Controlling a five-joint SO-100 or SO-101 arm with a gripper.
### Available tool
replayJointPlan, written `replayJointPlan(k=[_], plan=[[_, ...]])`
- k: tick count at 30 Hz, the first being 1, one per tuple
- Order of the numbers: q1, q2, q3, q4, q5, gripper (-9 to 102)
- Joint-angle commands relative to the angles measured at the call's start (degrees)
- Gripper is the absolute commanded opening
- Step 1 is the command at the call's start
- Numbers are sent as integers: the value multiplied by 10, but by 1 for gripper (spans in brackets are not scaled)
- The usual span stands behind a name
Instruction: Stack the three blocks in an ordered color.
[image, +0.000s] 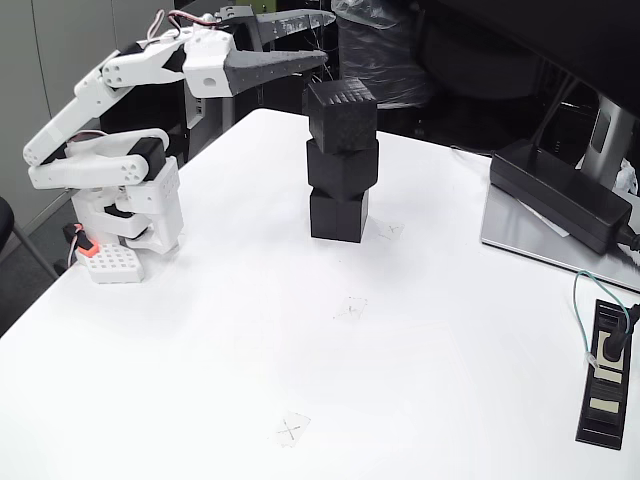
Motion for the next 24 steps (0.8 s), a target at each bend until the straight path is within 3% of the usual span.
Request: replayJointPlan(k=[1, 10, 24], plan=[[7, -4, -11, 3, 104, 14], [8, -4, 82, 3, 350, -1], [67, -4, 182, 3, 635, -1]])
